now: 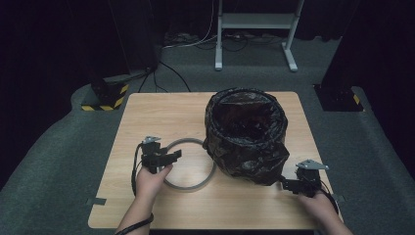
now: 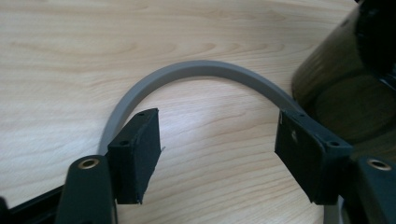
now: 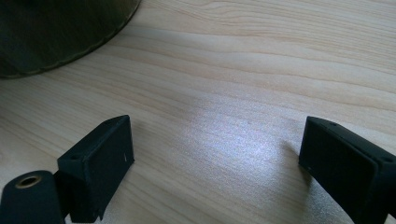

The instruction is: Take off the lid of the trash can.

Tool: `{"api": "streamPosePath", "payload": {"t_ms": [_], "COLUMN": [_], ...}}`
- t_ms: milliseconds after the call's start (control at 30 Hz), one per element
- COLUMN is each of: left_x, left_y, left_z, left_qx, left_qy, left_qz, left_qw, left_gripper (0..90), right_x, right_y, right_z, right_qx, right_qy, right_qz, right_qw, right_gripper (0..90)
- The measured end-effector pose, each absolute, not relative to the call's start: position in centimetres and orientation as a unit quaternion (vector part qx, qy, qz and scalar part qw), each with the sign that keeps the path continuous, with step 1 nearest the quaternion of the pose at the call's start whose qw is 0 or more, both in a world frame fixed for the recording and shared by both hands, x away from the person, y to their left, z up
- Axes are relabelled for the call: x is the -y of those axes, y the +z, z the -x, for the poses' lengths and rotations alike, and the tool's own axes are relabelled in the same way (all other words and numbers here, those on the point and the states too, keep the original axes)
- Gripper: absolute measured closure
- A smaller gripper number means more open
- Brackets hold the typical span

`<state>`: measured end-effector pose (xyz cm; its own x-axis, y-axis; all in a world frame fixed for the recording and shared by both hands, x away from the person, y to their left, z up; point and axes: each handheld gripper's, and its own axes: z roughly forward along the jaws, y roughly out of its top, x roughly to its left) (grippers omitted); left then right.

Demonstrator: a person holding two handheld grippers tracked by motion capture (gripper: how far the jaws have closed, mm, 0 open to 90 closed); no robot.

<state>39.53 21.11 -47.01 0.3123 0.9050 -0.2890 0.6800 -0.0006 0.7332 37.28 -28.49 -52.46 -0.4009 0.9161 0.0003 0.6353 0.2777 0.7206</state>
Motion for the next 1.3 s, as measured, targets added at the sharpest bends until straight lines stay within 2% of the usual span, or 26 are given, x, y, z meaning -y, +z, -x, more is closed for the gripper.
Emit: {"api": "streamPosePath", "payload": {"t_ms": [100,433,633,967,1300], "left_x": [-20.1,-19.4,-18.8,-18.1,-17.8], "left_y": [-47.9,-48.5,-47.7,-47.2,-47.2], "left_z": [-39.2,-38.8,-38.1,-37.7,-37.2], "left_qx": [-0.536,-0.505,-0.468,-0.45,-0.437], "left_qy": [0.152,0.153,0.17,0.166,0.163], "left_qz": [-0.723,-0.734,-0.746,-0.748,-0.755], "left_qw": [0.409,0.427,0.442,0.459,0.462], "left_gripper": [26.8,21.9,20.2,16.3,15.3], "right_x": [28.5,28.6,28.4,28.5,28.5], "right_y": [-52.5,-52.4,-52.0,-48.9,-46.7], "right_z": [-37.3,-37.3,-37.2,-36.3,-36.0], "right_qx": [-0.77,-0.773,-0.779,-0.744,-0.721], "right_qy": [0.328,0.327,0.321,0.383,0.421], "right_qz": [-0.504,-0.5,-0.492,-0.463,-0.433], "right_qw": [0.214,0.213,0.219,0.29,0.339], "right_gripper": [9.7,11.1,12.9,12.9,13.5]}}
